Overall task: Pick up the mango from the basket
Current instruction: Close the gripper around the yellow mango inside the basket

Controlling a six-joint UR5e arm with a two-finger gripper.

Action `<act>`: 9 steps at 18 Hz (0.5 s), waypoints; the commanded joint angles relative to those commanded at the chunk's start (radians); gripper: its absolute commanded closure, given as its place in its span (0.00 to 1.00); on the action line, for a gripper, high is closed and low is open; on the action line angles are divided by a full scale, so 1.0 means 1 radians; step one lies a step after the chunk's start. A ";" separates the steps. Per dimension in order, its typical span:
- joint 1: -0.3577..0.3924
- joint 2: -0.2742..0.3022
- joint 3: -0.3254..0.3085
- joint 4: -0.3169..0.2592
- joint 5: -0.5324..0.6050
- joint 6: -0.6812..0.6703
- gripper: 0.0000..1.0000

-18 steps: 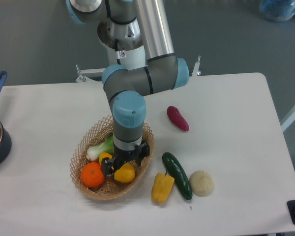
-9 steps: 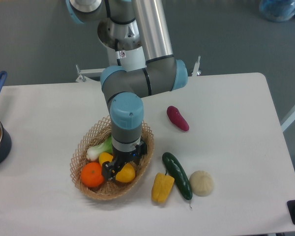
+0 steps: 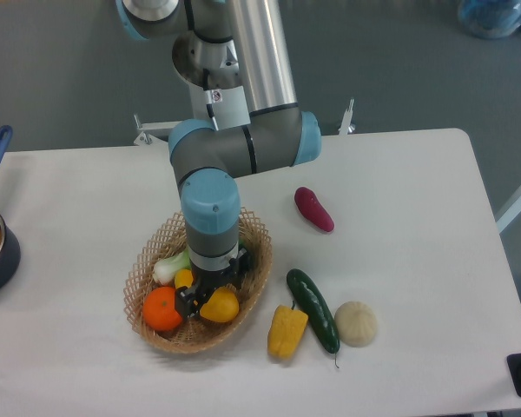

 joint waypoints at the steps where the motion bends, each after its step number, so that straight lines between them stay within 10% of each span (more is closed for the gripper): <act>1: 0.000 -0.003 -0.002 0.000 -0.002 0.000 0.00; 9: -0.003 -0.009 -0.005 0.000 -0.005 0.000 0.21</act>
